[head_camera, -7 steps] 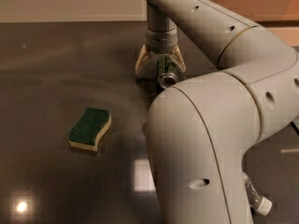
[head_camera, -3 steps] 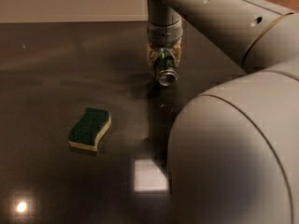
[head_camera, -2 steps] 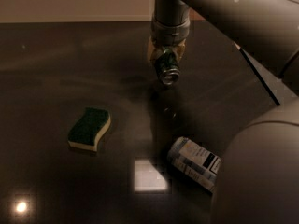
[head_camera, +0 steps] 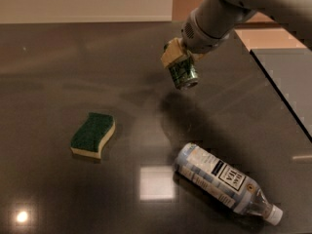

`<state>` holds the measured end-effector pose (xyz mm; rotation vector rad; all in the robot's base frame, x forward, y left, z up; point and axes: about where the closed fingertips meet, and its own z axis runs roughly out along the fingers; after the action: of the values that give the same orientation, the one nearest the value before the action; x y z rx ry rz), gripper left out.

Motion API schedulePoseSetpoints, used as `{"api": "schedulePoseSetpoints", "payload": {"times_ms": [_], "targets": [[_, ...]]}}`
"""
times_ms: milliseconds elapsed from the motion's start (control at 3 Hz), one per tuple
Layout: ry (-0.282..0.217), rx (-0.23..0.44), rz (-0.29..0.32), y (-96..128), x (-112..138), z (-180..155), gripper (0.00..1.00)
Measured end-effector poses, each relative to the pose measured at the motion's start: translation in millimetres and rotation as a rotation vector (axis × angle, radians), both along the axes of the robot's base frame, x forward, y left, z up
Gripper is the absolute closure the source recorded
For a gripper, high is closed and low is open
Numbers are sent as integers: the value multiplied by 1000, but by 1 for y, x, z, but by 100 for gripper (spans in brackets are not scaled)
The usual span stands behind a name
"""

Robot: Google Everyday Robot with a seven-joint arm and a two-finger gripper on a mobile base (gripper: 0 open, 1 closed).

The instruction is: Place green can upright

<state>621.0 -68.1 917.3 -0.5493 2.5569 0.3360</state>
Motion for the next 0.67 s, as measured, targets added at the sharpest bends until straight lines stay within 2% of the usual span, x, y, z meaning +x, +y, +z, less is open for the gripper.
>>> {"api": "schedulePoseSetpoints", "payload": {"times_ms": [667], "targets": [[-187,282,75,-24,-8,12,100]]}}
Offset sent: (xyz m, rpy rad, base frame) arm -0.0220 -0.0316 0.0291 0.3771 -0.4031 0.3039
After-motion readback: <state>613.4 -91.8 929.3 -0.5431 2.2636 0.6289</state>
